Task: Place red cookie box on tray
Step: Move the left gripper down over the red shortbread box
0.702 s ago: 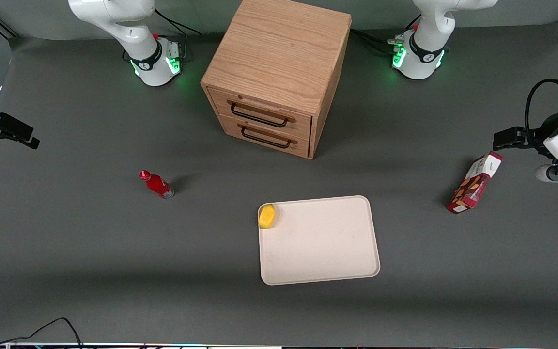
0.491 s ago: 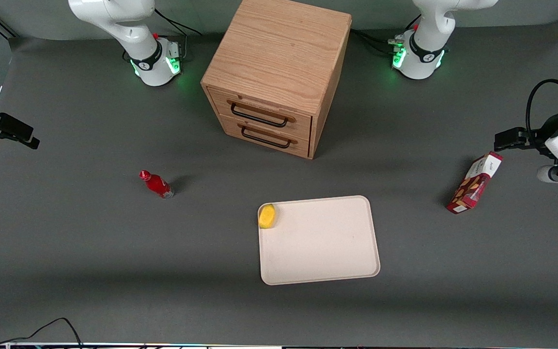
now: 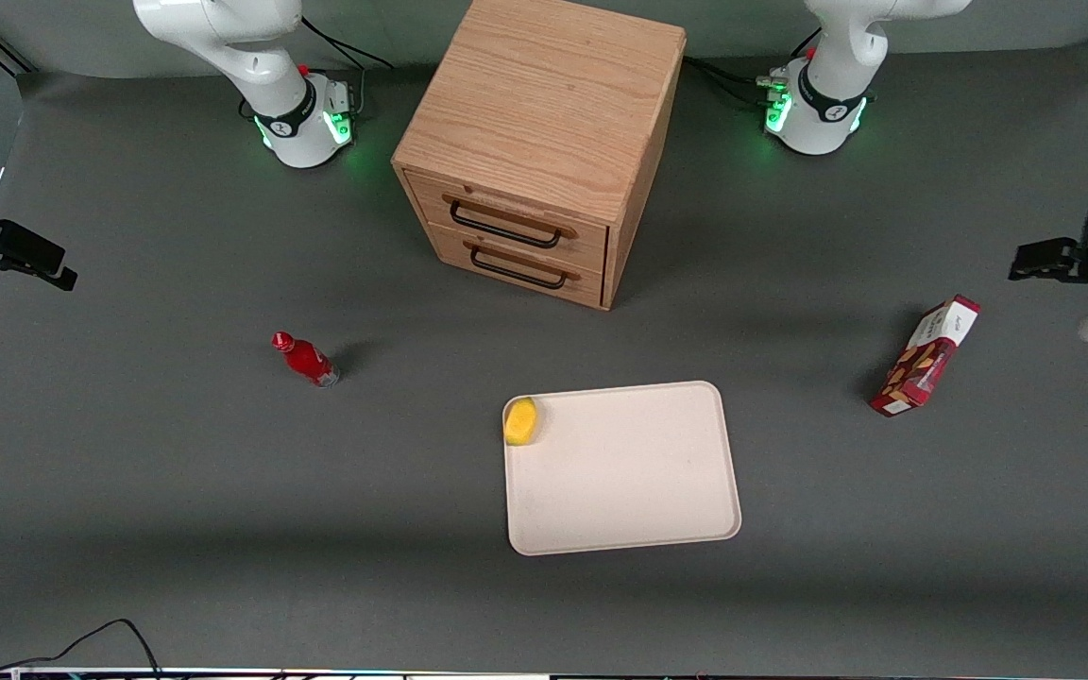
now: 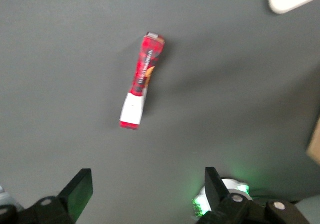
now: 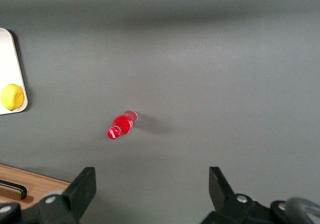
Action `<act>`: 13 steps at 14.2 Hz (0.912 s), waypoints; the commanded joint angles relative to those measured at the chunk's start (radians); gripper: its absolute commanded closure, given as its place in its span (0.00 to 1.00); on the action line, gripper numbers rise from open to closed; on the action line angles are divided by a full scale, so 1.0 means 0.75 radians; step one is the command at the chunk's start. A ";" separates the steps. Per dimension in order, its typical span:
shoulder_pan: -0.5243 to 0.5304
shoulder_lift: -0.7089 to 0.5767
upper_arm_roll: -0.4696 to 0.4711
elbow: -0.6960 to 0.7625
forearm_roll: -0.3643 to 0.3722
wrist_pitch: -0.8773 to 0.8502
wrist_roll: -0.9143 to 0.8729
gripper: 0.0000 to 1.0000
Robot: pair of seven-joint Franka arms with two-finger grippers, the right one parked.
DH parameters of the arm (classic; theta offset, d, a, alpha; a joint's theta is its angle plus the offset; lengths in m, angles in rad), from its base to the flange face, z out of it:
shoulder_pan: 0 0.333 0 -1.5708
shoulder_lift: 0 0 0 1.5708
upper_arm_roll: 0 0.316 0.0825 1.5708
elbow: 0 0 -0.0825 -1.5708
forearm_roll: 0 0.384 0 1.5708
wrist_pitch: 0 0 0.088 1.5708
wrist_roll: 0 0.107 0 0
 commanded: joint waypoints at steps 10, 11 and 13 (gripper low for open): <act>-0.010 0.029 0.029 -1.057 -0.153 1.427 0.253 1.00; -0.010 0.027 0.029 -1.055 -0.153 1.423 0.253 1.00; -0.010 0.014 0.027 -1.045 -0.153 1.401 0.251 1.00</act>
